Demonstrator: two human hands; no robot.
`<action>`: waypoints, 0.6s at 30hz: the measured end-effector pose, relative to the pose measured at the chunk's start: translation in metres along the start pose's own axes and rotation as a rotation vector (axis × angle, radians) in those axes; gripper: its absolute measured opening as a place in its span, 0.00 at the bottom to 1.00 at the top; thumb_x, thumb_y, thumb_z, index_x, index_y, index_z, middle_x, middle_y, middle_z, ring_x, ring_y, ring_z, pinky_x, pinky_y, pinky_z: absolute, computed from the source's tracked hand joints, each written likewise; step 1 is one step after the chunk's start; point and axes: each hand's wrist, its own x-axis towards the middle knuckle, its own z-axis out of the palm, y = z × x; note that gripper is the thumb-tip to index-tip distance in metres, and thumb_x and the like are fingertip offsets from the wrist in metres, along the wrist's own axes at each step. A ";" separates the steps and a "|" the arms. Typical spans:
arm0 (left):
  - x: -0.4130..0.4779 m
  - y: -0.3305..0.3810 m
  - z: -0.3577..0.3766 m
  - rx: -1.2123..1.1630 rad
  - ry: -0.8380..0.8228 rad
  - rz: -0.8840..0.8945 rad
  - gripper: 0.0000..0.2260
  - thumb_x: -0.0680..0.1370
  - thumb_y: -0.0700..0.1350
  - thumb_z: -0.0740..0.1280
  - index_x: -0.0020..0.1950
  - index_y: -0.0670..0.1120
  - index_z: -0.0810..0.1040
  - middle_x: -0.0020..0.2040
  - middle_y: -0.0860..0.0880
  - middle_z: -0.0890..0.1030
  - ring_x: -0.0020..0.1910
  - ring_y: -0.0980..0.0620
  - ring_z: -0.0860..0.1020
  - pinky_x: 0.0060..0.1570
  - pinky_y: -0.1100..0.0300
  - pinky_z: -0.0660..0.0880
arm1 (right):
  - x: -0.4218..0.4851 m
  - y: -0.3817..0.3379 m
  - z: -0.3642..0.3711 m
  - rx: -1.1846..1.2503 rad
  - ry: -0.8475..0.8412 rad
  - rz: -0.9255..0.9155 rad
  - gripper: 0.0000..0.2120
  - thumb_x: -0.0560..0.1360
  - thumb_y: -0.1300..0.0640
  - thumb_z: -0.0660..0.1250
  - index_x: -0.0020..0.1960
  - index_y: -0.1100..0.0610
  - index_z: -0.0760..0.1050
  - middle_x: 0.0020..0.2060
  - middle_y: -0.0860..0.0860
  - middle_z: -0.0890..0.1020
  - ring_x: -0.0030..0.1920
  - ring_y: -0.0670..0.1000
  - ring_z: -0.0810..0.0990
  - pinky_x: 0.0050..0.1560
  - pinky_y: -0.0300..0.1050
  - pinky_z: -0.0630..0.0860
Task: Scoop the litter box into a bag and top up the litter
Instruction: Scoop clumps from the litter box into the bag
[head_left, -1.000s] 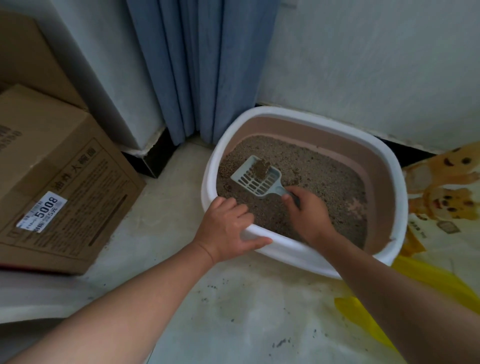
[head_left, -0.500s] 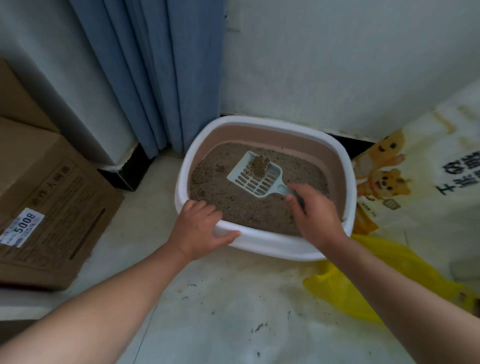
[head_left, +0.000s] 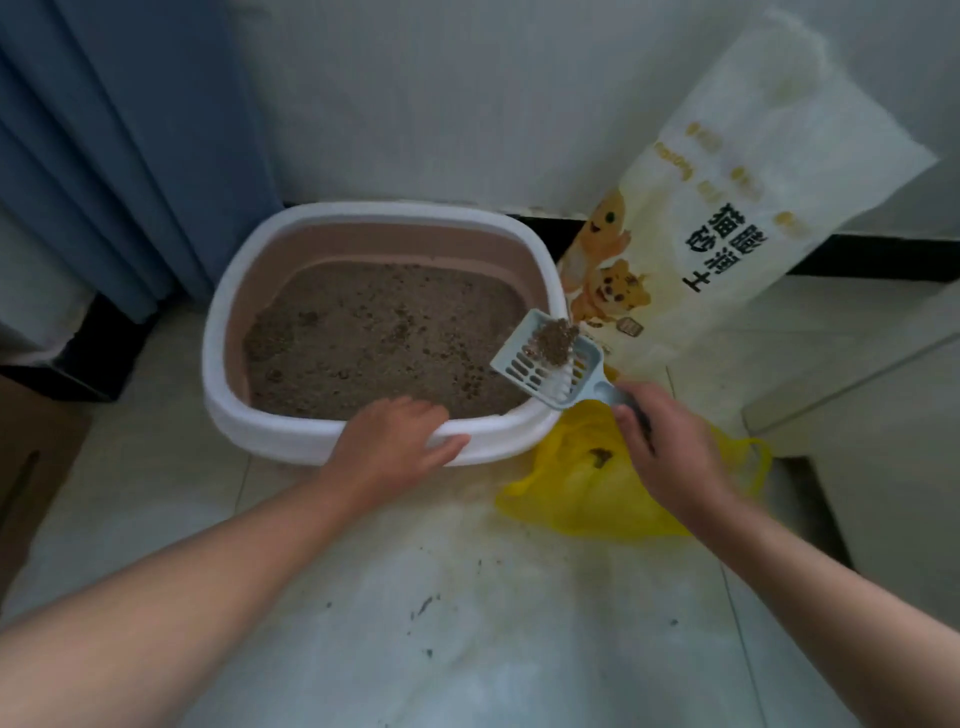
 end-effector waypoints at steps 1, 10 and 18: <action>-0.001 0.001 0.001 0.014 0.002 0.001 0.18 0.79 0.60 0.60 0.42 0.48 0.78 0.36 0.50 0.78 0.36 0.47 0.77 0.34 0.56 0.68 | -0.007 0.009 -0.003 -0.017 0.011 -0.003 0.12 0.83 0.50 0.59 0.59 0.55 0.77 0.46 0.50 0.81 0.43 0.53 0.79 0.38 0.48 0.75; -0.002 0.004 -0.001 0.040 0.040 0.012 0.18 0.79 0.59 0.60 0.41 0.48 0.78 0.34 0.48 0.79 0.33 0.44 0.77 0.32 0.55 0.71 | -0.080 0.076 -0.019 -0.177 -0.104 0.144 0.13 0.80 0.43 0.54 0.50 0.48 0.74 0.36 0.44 0.76 0.37 0.50 0.76 0.34 0.49 0.72; -0.001 0.004 -0.001 0.030 0.049 0.016 0.18 0.79 0.59 0.60 0.40 0.47 0.78 0.33 0.48 0.78 0.33 0.44 0.77 0.32 0.55 0.71 | -0.104 0.082 -0.023 -0.243 -0.202 0.290 0.11 0.80 0.45 0.61 0.40 0.45 0.73 0.26 0.42 0.72 0.28 0.47 0.73 0.26 0.42 0.61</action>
